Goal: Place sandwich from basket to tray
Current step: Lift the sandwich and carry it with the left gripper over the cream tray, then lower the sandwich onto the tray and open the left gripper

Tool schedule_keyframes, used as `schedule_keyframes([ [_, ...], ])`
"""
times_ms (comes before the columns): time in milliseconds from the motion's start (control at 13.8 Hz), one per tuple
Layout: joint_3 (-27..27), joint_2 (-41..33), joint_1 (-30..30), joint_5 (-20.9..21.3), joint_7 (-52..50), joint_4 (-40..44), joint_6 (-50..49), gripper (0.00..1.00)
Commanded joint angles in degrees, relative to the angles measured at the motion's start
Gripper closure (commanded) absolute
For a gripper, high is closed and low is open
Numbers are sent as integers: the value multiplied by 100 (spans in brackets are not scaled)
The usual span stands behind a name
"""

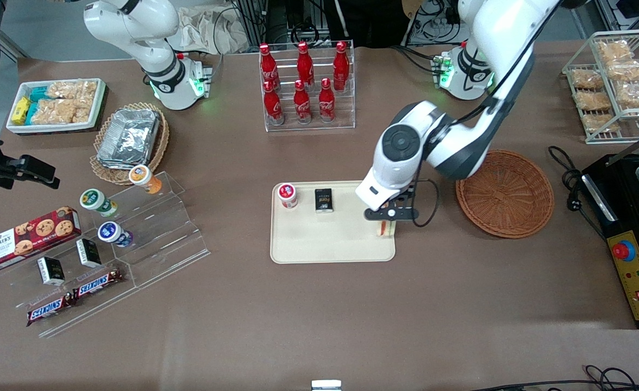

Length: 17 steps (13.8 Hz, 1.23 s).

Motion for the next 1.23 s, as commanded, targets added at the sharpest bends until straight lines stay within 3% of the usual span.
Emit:
schedule_keyframes([
  [0,-12,578,-75,589,-261,371,119,100],
  [289,-12,896,-92,800,-261,441,472,100],
  [361,-12,905,-92,818,-261,441,472,74],
  [434,-12,939,-101,879,-252,441,472,3],
  [723,-12,940,-92,968,-270,441,472,0],
  [1084,-21,660,-31,854,-498,590,394,0],
  [1157,-21,502,-13,671,-498,608,367,0],
])
